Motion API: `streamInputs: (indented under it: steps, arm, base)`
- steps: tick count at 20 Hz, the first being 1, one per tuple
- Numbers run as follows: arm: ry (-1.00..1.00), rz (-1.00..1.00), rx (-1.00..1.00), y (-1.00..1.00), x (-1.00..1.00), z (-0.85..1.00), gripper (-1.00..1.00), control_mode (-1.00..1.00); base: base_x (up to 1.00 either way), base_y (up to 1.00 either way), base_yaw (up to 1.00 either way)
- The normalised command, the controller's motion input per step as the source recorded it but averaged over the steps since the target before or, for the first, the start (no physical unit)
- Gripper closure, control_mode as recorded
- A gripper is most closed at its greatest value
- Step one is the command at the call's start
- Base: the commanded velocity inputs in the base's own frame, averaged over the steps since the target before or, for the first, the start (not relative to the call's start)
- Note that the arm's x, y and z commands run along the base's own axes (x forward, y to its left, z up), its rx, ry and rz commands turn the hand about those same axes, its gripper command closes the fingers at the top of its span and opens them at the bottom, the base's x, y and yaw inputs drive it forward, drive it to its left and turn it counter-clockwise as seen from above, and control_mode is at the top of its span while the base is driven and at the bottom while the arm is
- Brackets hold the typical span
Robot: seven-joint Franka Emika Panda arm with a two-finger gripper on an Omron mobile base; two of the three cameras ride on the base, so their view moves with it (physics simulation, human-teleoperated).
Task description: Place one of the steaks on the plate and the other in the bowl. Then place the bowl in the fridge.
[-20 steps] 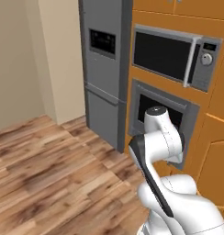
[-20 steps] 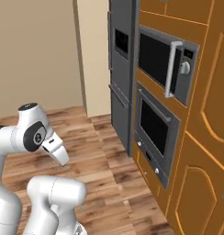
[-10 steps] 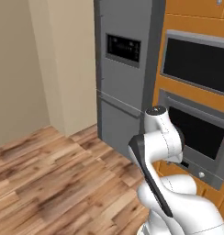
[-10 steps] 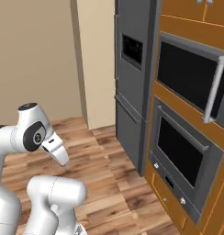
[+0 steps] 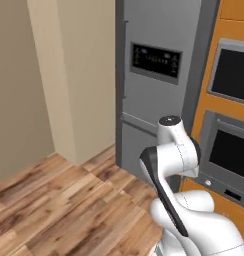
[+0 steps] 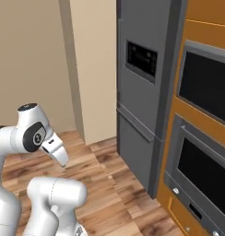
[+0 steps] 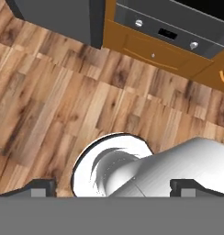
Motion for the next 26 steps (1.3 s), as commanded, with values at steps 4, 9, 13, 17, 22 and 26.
streamInputs:
  steps: [4, 9, 13, 17, 22, 26]
  arm:
    - [0.0, 0.0, 0.0, 0.0, 0.0, 0.0, -1.0, 1.0]
    - [0.0, 0.0, 0.0, 0.0, 0.0, 0.0, -1.0, 1.0]
    - [0.0, 0.0, 0.0, 0.0, 0.0, 0.0, -1.0, 1.0]
    - [0.0, 0.0, 0.0, 0.0, 0.0, 0.0, -1.0, 1.0]
    - [0.0, 0.0, 0.0, 0.0, 0.0, 0.0, -1.0, 1.0]
    - [0.0, 0.0, 0.0, 0.0, 0.0, 0.0, -1.0, 1.0]
  base:
    - [0.86, 0.99, -0.32]
    - [0.92, 0.92, -0.4]
    - [0.92, 0.93, -0.52]
    - [0.98, 0.83, -0.54]
    - [0.76, 0.87, -0.54]
    - [0.13, 0.41, -0.62]
